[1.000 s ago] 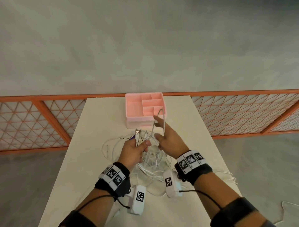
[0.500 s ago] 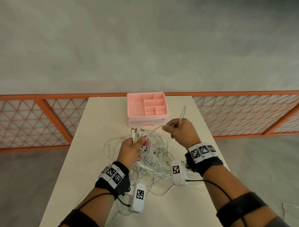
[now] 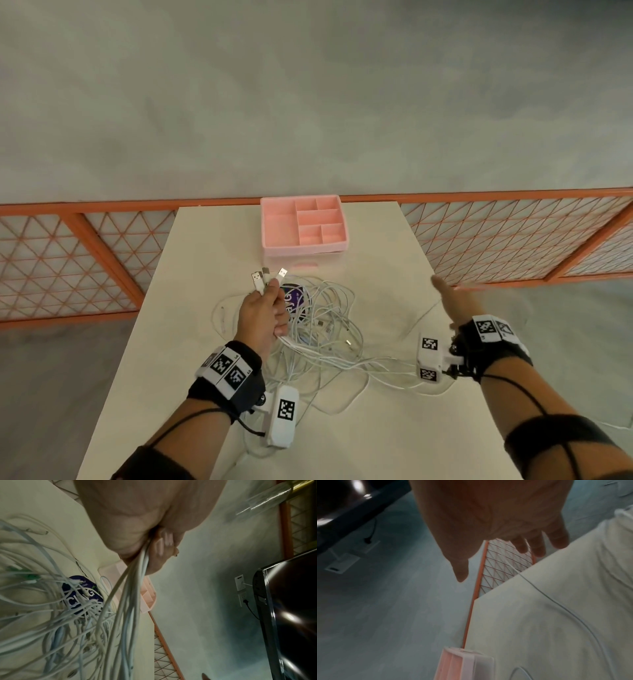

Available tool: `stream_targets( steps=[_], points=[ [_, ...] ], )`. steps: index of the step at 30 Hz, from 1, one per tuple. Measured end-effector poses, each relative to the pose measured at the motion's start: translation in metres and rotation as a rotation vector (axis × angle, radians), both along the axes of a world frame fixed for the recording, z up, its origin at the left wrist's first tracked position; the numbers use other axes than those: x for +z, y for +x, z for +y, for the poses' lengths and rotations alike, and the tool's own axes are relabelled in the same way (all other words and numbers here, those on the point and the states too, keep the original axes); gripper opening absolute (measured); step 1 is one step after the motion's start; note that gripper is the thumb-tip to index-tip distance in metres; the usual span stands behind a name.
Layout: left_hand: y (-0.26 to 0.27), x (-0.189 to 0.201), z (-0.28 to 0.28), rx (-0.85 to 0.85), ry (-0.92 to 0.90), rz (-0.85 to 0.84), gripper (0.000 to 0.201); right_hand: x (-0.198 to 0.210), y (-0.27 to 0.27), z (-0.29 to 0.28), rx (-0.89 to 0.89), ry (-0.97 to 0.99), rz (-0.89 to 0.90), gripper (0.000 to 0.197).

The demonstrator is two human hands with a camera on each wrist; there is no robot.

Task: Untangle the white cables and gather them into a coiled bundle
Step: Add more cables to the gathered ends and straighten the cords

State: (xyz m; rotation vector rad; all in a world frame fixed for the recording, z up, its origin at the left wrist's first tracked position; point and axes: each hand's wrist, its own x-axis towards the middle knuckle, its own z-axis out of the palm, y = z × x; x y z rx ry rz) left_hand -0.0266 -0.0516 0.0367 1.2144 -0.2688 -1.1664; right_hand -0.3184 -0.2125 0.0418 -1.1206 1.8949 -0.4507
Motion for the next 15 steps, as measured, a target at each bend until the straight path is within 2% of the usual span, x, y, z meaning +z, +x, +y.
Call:
stream_targets(
  steps=[2, 4, 7, 8, 10, 12, 15],
  points=[
    [-0.004, 0.004, -0.002, -0.014, -0.010, -0.004, 0.036, -0.009, 0.012, 0.011, 0.168, -0.005, -0.018, 0.081],
    [-0.009, 0.009, -0.005, -0.025, -0.022, -0.001, 0.035, -0.007, 0.037, 0.028, 0.344, -0.139, -0.160, 0.059],
    [-0.019, 0.015, -0.010, -0.038, -0.052, 0.013, 0.034, 0.007, 0.087, 0.065, 0.709, -0.266, -0.343, 0.063],
    [-0.022, 0.017, -0.012, -0.031, -0.068, 0.022, 0.033, 0.009, 0.102, 0.078, 0.843, -0.279, -0.328, 0.062],
    [-0.025, 0.021, -0.015, 0.001, -0.117, 0.054, 0.031, 0.002, 0.129, 0.101, 1.031, -0.330, -0.278, 0.045],
    [-0.018, 0.026, -0.017, 0.057, -0.175, 0.083, 0.032, -0.008, 0.145, 0.116, 1.080, -0.412, -0.243, 0.023],
    [0.010, 0.036, -0.017, 0.177, -0.236, 0.089, 0.034, -0.027, 0.137, 0.115, 1.107, -0.530, -0.061, 0.028]
  ],
)
